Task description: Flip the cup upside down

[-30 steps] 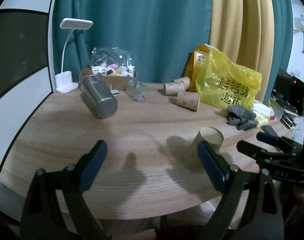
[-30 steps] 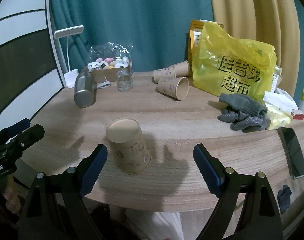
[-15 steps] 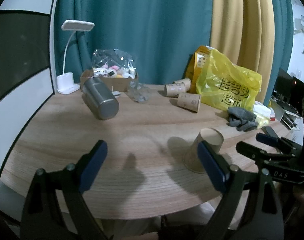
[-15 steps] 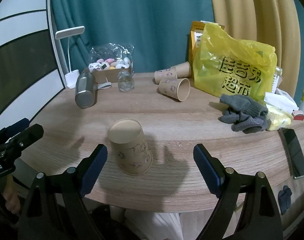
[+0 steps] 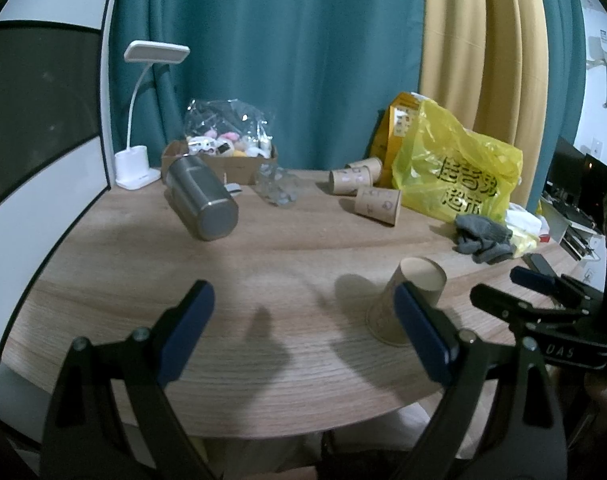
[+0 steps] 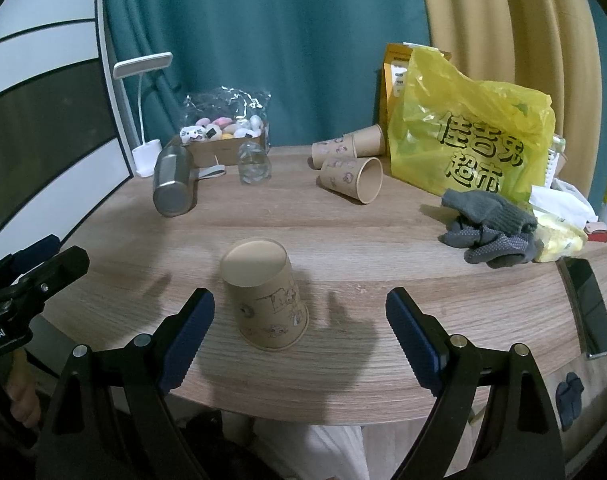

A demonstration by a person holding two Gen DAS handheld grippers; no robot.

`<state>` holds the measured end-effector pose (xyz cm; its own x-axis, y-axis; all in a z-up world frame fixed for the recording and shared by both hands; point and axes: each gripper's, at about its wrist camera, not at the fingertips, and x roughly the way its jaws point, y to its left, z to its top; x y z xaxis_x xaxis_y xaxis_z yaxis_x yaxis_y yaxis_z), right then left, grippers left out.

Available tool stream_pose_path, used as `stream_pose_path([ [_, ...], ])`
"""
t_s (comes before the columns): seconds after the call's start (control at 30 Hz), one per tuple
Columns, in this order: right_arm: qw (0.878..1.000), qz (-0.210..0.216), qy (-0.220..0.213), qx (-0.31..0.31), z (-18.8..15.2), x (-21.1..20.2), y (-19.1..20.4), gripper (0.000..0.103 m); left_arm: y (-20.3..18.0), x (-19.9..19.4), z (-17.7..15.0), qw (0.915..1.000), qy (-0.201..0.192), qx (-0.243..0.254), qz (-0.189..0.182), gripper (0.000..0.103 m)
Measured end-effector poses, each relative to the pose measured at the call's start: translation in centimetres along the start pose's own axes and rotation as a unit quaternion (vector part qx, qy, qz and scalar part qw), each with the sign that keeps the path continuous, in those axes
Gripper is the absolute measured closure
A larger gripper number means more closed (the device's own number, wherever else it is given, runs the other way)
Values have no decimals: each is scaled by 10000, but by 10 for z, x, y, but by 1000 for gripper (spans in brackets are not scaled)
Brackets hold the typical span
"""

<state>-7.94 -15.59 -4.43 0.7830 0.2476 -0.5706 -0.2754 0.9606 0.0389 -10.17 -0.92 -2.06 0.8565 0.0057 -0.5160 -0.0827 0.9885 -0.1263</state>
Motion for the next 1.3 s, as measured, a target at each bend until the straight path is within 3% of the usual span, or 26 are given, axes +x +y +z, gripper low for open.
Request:
stream_pose_path([
  [1.3,10000,33,15,18,3,-1,7,13,4,-2,1,10000,0,-18,-6,10],
])
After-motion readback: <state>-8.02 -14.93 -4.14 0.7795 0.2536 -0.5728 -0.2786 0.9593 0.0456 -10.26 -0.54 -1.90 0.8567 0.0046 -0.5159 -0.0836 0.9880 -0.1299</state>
